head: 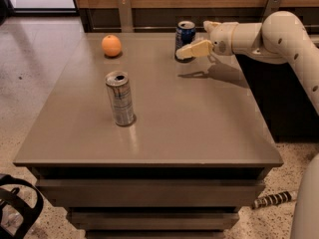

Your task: Pick pepsi can

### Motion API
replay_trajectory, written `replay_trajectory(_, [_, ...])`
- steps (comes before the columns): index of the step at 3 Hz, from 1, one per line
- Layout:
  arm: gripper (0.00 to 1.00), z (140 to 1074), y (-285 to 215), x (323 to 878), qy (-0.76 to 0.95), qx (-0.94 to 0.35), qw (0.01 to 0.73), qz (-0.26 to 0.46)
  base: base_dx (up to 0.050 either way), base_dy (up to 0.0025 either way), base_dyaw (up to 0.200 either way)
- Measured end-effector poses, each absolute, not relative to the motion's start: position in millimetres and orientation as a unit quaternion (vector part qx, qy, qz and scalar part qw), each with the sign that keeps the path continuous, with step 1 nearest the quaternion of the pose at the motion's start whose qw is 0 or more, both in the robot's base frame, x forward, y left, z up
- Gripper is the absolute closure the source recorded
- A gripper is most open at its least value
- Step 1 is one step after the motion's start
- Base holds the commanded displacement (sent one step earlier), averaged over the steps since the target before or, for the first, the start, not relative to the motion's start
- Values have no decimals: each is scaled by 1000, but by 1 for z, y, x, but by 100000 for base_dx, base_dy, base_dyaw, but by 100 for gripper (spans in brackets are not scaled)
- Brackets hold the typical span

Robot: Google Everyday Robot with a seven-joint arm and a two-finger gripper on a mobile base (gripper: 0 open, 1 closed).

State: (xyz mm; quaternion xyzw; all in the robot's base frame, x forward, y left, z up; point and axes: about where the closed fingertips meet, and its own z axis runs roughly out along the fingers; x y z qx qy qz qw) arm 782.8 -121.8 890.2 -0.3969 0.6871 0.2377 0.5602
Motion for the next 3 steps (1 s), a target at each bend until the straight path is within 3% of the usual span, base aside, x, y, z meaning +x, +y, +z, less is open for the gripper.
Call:
replay_trajectory(2, [0,876,-104,799,698,-378,544,271,0,0,0])
replay_trajectory(3, [17,868,-97,805,695,-372,545,284,0,0,0])
